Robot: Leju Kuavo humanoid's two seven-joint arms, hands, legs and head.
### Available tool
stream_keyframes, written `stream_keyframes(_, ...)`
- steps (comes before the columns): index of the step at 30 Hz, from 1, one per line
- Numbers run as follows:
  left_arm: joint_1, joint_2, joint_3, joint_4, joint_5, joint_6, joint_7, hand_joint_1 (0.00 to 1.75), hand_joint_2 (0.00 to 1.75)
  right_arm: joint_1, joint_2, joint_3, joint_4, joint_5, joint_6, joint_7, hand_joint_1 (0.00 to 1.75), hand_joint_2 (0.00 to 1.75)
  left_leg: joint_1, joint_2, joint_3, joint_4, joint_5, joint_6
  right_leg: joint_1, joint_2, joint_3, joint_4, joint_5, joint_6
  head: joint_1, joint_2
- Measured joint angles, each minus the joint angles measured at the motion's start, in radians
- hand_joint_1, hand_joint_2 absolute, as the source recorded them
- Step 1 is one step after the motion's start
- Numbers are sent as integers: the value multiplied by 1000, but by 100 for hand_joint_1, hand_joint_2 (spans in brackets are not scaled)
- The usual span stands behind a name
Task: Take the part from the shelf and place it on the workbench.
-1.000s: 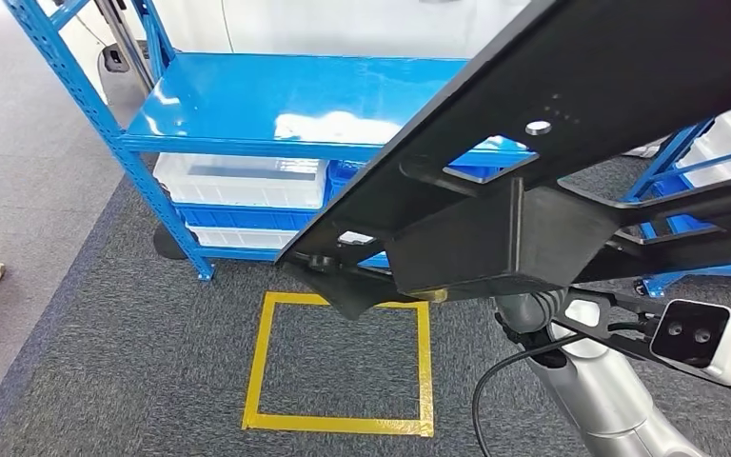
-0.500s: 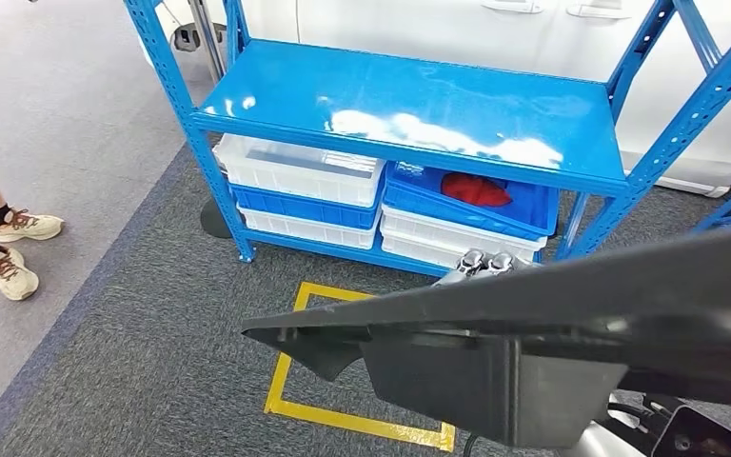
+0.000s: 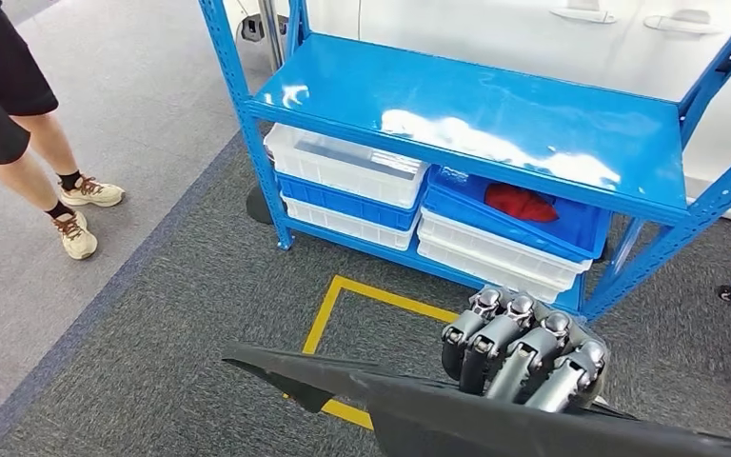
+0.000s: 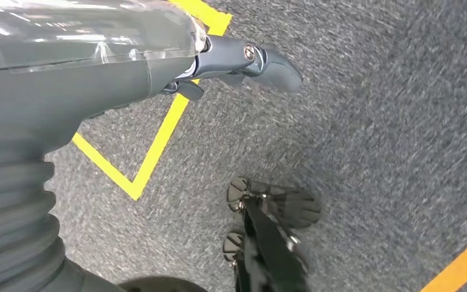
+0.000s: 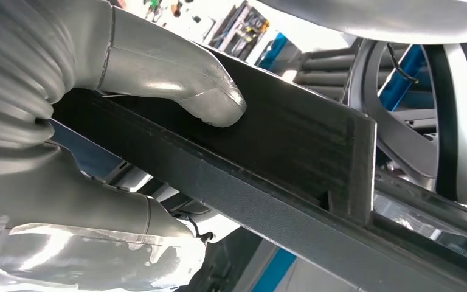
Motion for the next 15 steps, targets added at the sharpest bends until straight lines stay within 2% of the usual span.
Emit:
stream_keyframes(1,-2,0,-2,0,0,0,-2,0,175,3,0,0,-3,1,-1,0,175,175,-4,17,24,-45,11,8,2,-8,2,0,-2,5,0,0)
stream_keyframes(2,-4,1,-5,0,0,0,-2,0,175,5,0,0,-6,0,-2,0,175,175,-8,25,32,-64,12,16,3,-17,4,0,-3,10,0,0)
stream_keyframes(4,-6,1,-9,0,0,0,-3,0,175,7,0,-2,-7,-13,5,0,175,175,-10,6,30,-69,14,30,4,-32,8,-2,-4,22,0,0)
stream_keyframes(5,-6,2,-11,0,0,0,-4,0,175,6,0,-6,-5,-26,16,0,175,175,-8,-5,31,-74,18,36,2,-25,9,3,-11,27,0,0)
stream_keyframes(6,-8,2,-12,0,0,0,-6,0,175,3,0,-12,-2,-42,32,0,175,175,-5,-15,34,-79,24,43,1,-7,2,22,-26,32,0,0)
stream_keyframes(7,-11,2,-12,0,0,0,-9,0,175,1,0,-20,1,-57,48,0,175,175,-2,-25,35,-84,29,48,-1,19,-14,62,-53,34,0,0)
stream_keyframes(8,-15,2,-12,0,0,0,-12,0,175,-1,0,-29,6,-70,63,0,175,175,-2,-36,33,-85,33,52,-3,48,-42,124,-88,36,0,0)
stream_keyframes(9,-19,1,-12,0,0,0,-14,0,175,-3,0,-36,11,-78,75,0,175,175,-3,-48,31,-85,35,54,-3,65,-78,197,-122,36,0,0)
stream_keyframes(10,-21,1,-12,0,0,0,-16,0,175,-4,0,-42,17,-83,83,0,175,175,-3,-61,28,-84,36,55,-4,73,-109,261,-144,37,0,0)
stream_keyframes(11,-22,1,-12,0,0,0,-17,0,175,-5,0,-47,23,-86,88,0,175,175,-4,-75,27,-82,36,55,-4,76,-128,296,-147,37,0,0)
stream_keyframes(12,-21,1,-12,0,0,0,-18,0,175,-6,-1,-52,28,-88,93,0,175,175,-4,-89,26,-79,36,55,-5,77,-127,289,-129,37,0,0)
stream_keyframes(13,-21,1,-12,0,0,0,-19,0,175,-7,0,-56,32,-89,101,0,175,175,-3,-103,26,-75,35,53,-6,81,-105,240,-93,36,0,0)
stream_keyframes(14,-21,0,-12,0,0,0,-22,0,175,-8,0,-62,36,-91,115,0,175,175,-3,-118,25,-70,33,50,-9,97,-73,167,-53,35,0,0)
stream_keyframes(15,-22,0,-12,0,0,1,-25,0,175,-9,2,-68,41,-94,137,0,175,175,-4,-131,21,-63,30,45,-12,120,-43,98,-24,35,0,0)
